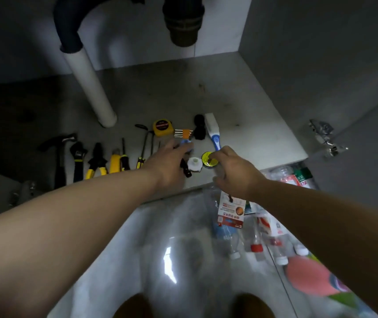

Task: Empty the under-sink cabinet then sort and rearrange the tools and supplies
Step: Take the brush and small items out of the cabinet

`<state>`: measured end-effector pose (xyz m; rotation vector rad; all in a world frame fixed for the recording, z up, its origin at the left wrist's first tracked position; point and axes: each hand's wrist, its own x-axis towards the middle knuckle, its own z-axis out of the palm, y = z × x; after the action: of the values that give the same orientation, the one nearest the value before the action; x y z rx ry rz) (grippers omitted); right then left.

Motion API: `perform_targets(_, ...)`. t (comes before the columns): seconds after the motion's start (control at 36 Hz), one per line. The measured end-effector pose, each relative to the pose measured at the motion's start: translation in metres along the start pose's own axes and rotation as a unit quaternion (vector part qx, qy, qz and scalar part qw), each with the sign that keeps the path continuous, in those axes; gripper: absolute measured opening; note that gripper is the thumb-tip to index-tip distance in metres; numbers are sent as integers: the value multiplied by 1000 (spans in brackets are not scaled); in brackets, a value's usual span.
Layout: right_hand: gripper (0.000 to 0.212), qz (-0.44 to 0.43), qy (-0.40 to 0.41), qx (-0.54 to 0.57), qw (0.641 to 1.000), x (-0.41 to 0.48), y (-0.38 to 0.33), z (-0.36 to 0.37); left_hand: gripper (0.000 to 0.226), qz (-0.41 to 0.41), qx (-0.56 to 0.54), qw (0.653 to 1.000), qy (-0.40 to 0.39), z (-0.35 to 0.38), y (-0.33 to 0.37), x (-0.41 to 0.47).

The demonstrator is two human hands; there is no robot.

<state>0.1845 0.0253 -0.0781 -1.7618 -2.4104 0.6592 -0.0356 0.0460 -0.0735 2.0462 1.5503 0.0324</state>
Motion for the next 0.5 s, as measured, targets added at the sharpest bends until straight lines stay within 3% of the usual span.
perform_targets(0.08, 57, -27, -8, 4, 1000, 15, -7, 10, 87, 8, 1, 1000, 10, 3, -6, 17)
perform_targets(0.17, 61, -31, -23, -6, 999, 27, -17, 21, 75, 15, 4, 1000, 19, 4, -9, 31)
perform_targets(0.28, 48, -25, 9, -8, 1000, 40, -25, 34, 58, 30, 38, 998, 31, 6, -11, 47)
perform_targets(0.5, 27, -31, 55, 5, 998, 43, -21, 32, 48, 14, 45, 995, 87, 11, -6, 58)
